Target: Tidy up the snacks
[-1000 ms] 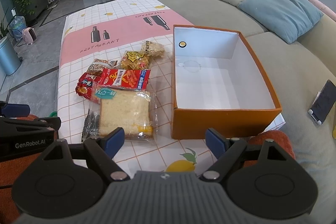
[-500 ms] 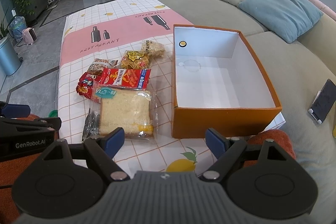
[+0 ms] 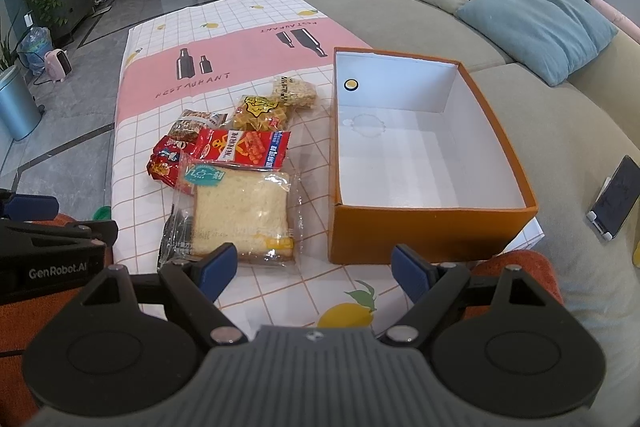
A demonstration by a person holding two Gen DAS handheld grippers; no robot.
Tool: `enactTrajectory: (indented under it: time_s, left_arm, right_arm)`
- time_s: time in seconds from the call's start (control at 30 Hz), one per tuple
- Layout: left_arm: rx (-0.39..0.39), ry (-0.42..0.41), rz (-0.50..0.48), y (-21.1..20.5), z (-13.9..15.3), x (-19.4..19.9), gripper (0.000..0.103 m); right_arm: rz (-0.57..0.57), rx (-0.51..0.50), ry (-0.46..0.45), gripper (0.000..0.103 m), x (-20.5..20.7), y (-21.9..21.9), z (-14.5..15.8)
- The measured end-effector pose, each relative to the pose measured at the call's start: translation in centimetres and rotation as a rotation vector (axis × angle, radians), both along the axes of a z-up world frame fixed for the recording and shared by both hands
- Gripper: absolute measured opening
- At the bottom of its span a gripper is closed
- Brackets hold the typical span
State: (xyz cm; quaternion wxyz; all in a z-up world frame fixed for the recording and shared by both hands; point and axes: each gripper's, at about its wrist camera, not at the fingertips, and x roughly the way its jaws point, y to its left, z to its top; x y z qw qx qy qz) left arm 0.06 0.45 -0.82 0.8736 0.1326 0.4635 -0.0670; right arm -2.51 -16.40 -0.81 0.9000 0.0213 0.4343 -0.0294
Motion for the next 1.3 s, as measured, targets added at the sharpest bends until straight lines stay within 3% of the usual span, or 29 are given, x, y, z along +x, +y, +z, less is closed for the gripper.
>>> enactTrajectory:
  time_s: [0.87,0.93,1.0,1.17,1.3]
  left_arm:
    - [-0.024,0.049,-0.021,0.5,-0.2,0.9,0.074]
    - [-0.034,0.068,-0.030,0.8,-0.3,1.3,0.074]
    - [-0.050,0.081,-0.030,1.3,-0.4,1.7,0.074]
    - [-0.082,0.113,-0.003,3.0,-1.0,3.3,0.071]
    - [-0.103,0.176,-0.004,3.7,-2.3,5.1,0.071]
  right_arm:
    - [0.011,0.019,0.020,0.082,1.0,-0.1,-0.2]
    - [0.030,0.030,0.014,0.082,1.2,-0.1,-0.3]
    - [0.073,0.044,-0.007,0.072,1.5,-0.1,-0.4]
    - [0.206,0.054,-0.031,0.059,2.5,0.9,-0.9]
    - [0.354,0.001,-0.038,0.057,3.9,3.2,-1.7]
